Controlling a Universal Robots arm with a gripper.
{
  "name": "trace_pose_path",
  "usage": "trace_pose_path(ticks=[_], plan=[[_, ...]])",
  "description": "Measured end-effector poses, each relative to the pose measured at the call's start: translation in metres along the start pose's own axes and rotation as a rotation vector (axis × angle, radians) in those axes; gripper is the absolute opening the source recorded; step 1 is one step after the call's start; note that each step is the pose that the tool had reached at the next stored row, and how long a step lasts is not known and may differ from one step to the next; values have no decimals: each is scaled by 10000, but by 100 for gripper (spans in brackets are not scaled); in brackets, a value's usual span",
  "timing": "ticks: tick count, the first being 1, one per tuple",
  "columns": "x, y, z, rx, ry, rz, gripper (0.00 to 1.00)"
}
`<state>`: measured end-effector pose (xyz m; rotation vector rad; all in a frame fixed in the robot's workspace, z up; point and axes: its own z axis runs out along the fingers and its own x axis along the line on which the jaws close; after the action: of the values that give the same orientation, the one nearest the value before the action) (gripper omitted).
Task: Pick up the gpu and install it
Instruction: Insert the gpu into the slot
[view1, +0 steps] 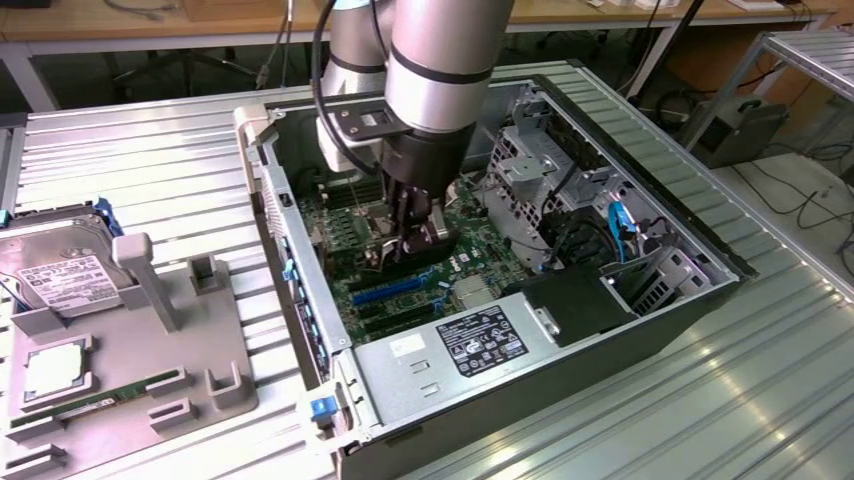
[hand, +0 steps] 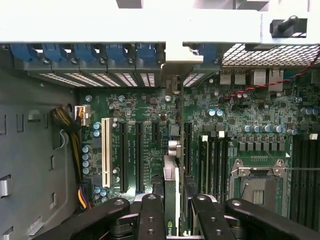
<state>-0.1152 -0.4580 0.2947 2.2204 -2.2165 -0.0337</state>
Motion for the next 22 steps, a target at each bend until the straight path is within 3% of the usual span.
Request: trace_pose_path(ticks=[6,8,13,15,16,17,22], plan=[[18,-1,49,7,-4,108,26],[23,-4,85,81,-9,111,26],[53,5,167,91,-14,274,26],[54,34,250,92,-27,256,26],[42,37,297,94,-125,241,26],[42,79,304,96,-125,180,26],[40,64,279,96,-119,178,26]])
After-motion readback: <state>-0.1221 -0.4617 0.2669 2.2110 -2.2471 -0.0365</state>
